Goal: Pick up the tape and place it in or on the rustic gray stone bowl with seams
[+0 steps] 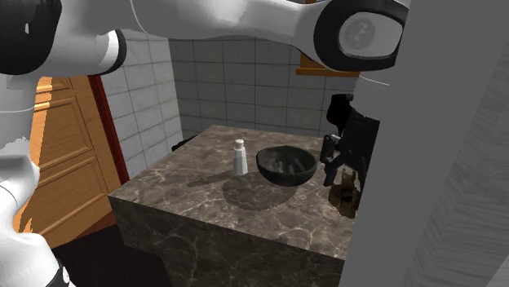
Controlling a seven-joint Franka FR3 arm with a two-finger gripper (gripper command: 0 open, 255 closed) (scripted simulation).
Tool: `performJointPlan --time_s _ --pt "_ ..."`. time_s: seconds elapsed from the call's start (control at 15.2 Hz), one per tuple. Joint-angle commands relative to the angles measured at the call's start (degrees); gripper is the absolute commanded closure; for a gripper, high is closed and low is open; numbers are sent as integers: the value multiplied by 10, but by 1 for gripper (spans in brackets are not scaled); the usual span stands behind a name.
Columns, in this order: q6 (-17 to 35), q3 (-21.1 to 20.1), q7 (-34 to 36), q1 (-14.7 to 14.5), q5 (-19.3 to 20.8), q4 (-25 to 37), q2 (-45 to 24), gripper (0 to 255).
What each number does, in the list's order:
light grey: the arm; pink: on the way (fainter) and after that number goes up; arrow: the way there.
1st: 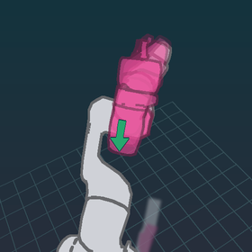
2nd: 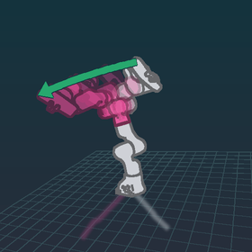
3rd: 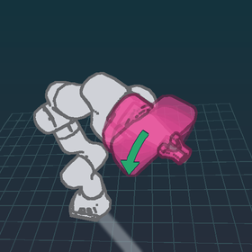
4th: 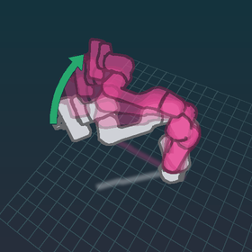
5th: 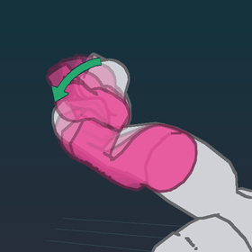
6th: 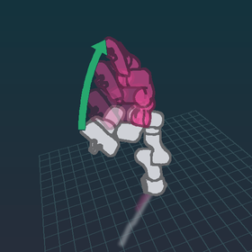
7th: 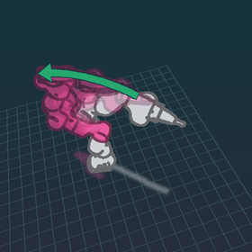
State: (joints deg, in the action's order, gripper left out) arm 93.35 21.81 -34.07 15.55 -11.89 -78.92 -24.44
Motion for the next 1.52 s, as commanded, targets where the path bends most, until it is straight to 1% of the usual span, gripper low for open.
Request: performJointPlan --time_s 0.0,0.66,1.06,1.45 --pt "-17 0 1 2 0 18 -1 255" --pt "-98 1 7 14 -3 111 -13 255" --pt "-67 -17 80 -53 10 37 39 255" --pt "-48 -41 154 -109 16 1 66 255"
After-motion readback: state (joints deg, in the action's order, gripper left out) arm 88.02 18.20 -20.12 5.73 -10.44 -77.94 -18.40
